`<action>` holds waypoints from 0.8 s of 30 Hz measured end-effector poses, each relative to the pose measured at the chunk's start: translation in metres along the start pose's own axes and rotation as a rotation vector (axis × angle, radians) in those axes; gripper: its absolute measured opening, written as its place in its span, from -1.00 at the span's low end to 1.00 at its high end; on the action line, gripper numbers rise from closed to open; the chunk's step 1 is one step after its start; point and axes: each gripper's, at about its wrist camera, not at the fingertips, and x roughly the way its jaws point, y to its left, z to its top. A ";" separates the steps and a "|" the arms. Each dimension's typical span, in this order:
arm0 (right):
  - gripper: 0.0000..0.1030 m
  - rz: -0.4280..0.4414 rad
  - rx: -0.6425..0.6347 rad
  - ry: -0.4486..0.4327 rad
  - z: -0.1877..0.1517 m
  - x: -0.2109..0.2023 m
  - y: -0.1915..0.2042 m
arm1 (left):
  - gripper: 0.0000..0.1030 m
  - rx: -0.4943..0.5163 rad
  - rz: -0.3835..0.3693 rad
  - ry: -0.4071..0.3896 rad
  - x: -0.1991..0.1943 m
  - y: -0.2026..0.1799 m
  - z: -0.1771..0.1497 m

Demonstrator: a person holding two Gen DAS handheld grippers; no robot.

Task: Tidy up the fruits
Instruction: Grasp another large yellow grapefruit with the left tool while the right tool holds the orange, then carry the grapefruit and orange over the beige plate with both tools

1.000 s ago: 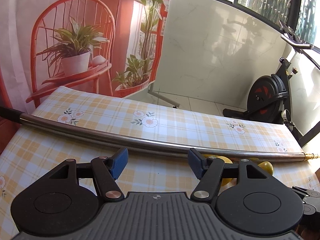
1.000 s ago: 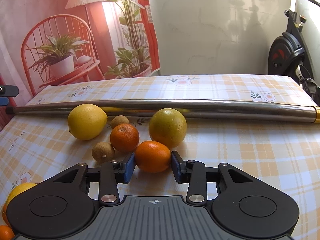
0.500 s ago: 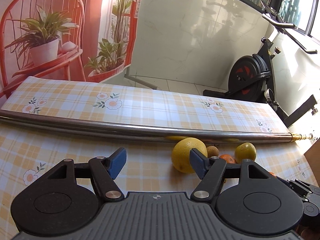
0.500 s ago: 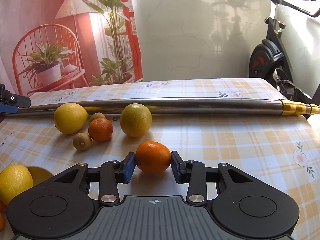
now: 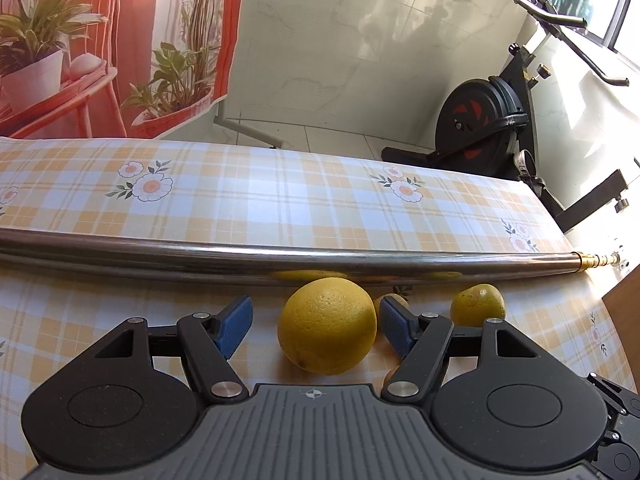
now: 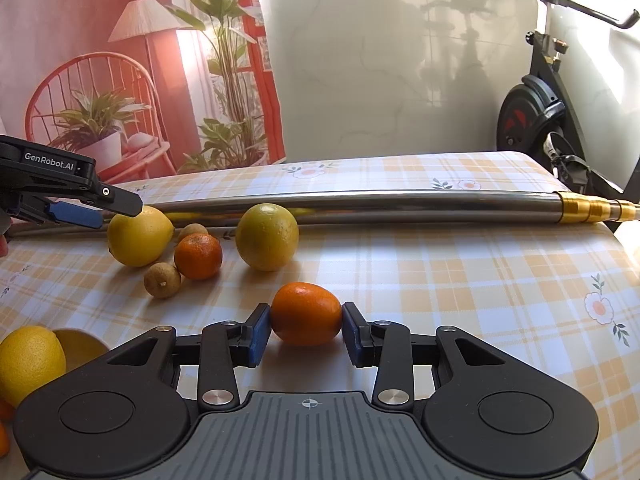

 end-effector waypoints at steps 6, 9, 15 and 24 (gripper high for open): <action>-0.32 0.007 0.016 -0.002 -0.001 0.000 -0.002 | 0.26 -0.047 -0.033 0.040 0.013 0.004 -0.002; -0.32 0.008 0.022 -0.003 -0.001 0.000 -0.003 | 0.17 -0.035 -0.040 0.047 0.016 0.002 -0.003; -0.31 0.020 0.035 0.001 -0.001 0.001 -0.005 | 0.16 0.013 -0.016 0.045 0.011 -0.002 -0.006; -0.31 0.019 0.032 0.005 0.000 0.002 -0.005 | 0.16 0.059 -0.048 -0.002 -0.039 -0.003 -0.014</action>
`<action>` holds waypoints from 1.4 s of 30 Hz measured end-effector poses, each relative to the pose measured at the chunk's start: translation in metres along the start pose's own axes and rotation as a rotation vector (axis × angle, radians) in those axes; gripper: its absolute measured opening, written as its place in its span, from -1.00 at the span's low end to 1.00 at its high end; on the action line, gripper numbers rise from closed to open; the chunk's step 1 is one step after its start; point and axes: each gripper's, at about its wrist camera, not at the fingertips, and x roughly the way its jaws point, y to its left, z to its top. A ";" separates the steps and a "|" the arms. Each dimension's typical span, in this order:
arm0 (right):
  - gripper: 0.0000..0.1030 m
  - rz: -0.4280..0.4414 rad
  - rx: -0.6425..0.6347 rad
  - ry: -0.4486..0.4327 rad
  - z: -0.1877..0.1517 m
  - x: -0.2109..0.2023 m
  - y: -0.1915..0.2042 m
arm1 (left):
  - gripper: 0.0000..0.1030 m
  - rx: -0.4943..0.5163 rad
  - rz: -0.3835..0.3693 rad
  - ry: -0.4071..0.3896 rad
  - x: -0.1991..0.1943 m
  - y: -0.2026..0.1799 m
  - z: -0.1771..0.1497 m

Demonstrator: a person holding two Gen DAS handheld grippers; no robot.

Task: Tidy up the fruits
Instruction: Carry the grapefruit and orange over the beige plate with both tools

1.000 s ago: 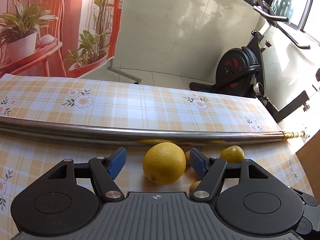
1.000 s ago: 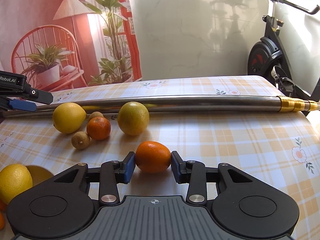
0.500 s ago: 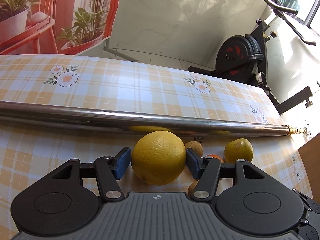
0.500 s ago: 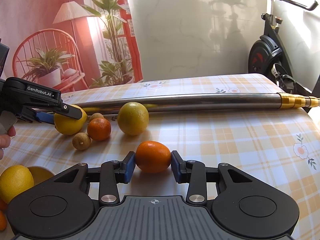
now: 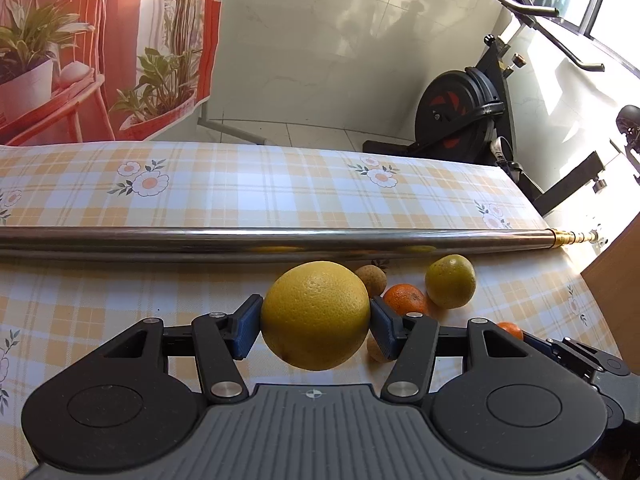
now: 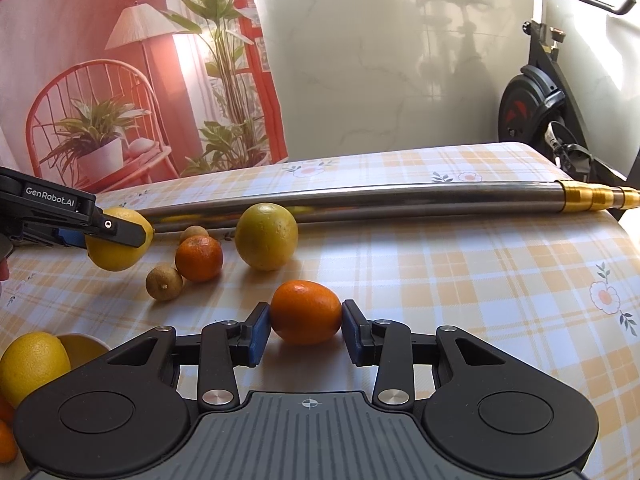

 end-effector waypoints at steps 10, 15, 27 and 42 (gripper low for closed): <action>-0.32 -0.003 -0.036 0.014 0.001 -0.013 0.012 | 0.16 -0.008 -0.053 -0.031 -0.074 -0.010 -0.044; -0.32 0.035 -0.057 -0.009 0.000 -0.044 0.024 | 0.16 -0.002 -0.069 -0.032 -0.094 -0.020 -0.067; -0.32 0.110 -0.077 -0.032 -0.021 -0.113 0.057 | 0.16 -0.006 -0.105 0.004 -0.115 -0.027 -0.120; -0.32 0.157 -0.057 -0.033 -0.046 -0.143 0.069 | 0.16 0.039 -0.097 0.073 -0.115 -0.037 -0.151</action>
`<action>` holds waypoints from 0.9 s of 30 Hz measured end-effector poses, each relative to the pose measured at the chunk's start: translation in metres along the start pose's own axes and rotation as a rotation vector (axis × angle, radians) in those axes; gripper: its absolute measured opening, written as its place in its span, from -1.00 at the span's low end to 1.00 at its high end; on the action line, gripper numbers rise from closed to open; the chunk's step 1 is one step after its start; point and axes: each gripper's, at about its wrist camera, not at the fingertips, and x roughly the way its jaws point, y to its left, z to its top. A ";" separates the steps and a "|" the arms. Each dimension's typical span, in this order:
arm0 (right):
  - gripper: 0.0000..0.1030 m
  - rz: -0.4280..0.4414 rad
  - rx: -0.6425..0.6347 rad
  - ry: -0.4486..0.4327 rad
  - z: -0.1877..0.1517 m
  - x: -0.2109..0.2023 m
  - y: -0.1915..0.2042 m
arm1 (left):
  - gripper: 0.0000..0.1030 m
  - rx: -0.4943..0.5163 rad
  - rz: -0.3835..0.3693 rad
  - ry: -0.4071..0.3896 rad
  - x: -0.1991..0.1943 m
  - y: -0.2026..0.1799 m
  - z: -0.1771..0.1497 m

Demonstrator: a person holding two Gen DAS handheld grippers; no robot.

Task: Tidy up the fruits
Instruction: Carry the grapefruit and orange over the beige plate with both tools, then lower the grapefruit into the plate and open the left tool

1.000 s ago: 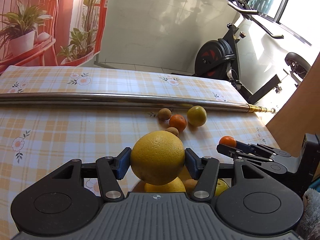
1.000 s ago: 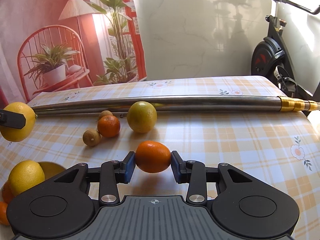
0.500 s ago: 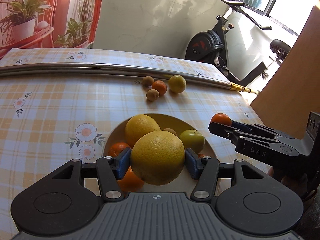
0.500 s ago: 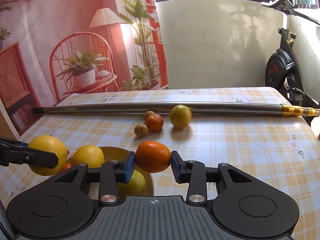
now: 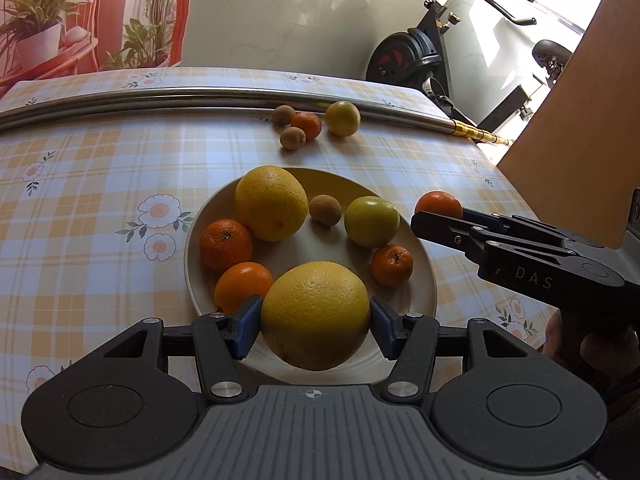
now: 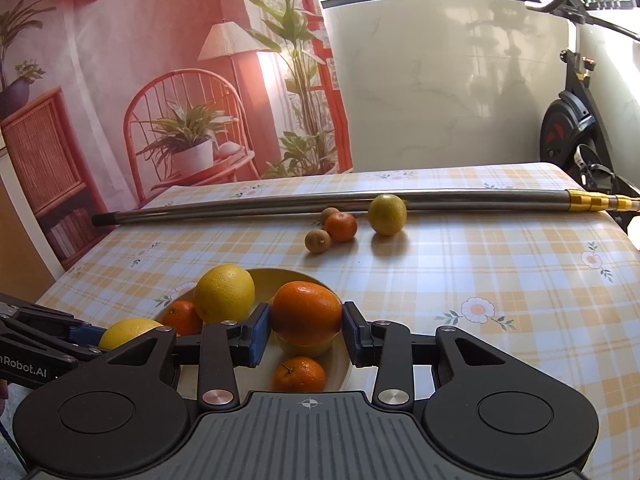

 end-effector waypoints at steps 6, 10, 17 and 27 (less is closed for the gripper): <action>-0.32 0.004 0.019 0.006 -0.009 -0.002 0.000 | 0.16 0.020 0.040 0.008 0.004 -0.002 -0.007; -0.32 0.007 0.039 0.011 -0.012 -0.001 -0.001 | 0.16 0.031 0.057 0.019 0.007 -0.002 -0.008; -0.32 0.000 0.047 0.018 -0.015 0.001 -0.002 | 0.17 0.050 0.076 0.019 0.010 -0.004 -0.009; -0.32 -0.004 0.061 0.022 -0.019 0.003 -0.007 | 0.19 0.041 0.068 0.000 0.009 -0.004 -0.013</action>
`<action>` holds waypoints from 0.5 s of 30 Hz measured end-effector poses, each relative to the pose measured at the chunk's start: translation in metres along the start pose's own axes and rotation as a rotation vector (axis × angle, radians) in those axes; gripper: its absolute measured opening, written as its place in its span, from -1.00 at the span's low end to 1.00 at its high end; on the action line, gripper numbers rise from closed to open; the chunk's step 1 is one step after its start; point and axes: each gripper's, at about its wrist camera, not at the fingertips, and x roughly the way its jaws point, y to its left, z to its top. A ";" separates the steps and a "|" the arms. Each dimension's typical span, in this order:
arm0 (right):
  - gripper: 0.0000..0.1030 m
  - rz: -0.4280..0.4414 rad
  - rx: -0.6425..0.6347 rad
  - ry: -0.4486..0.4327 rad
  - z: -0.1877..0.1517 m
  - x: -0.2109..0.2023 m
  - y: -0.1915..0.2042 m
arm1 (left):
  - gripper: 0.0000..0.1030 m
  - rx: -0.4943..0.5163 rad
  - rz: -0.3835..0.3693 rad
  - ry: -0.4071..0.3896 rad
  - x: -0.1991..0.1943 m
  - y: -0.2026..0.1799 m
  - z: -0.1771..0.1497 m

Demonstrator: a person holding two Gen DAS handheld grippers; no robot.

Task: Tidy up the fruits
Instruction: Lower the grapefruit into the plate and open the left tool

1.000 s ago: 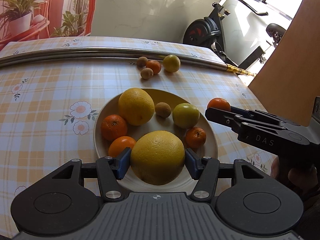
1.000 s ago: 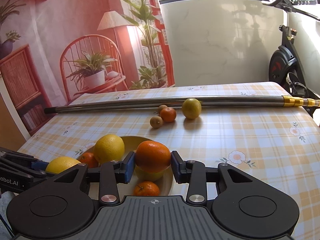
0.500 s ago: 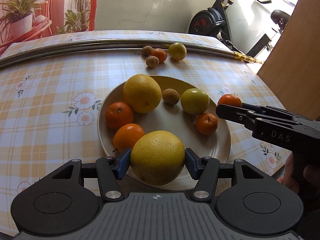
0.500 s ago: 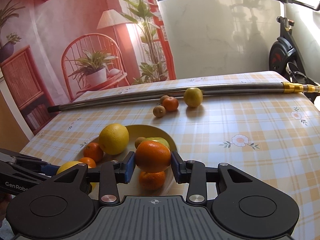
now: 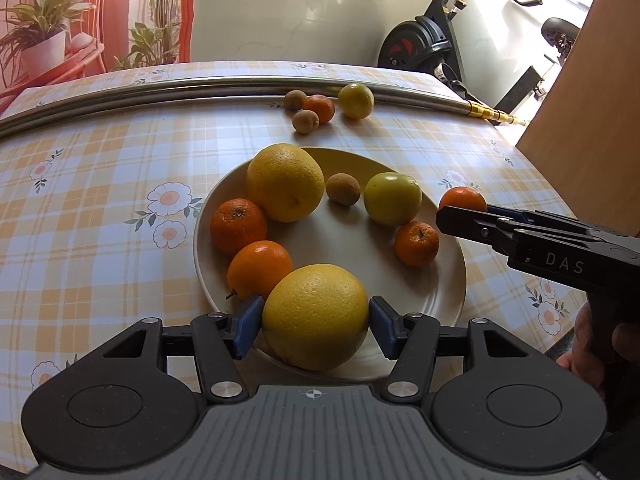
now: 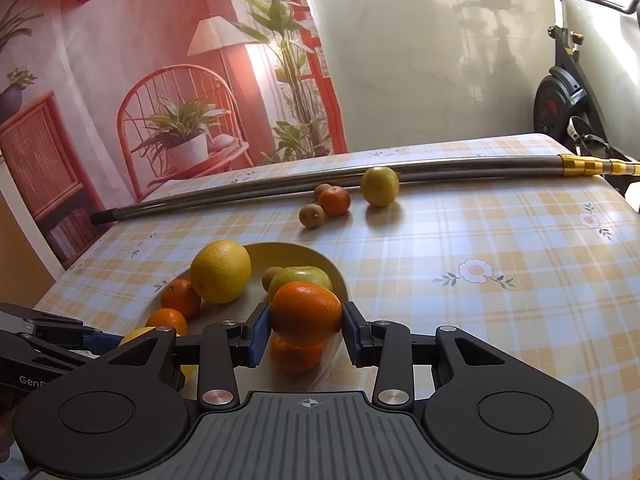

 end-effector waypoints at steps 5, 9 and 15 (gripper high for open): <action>-0.32 -0.001 0.007 0.000 0.000 0.002 0.000 | 0.20 -0.001 0.004 -0.053 -0.010 0.002 0.000; -0.32 0.001 0.005 0.004 0.000 0.002 -0.001 | 0.20 -0.003 0.004 -0.094 -0.017 0.003 0.000; -0.32 -0.001 -0.005 -0.001 0.004 0.003 0.002 | 0.20 -0.016 0.025 -0.170 -0.027 0.004 0.003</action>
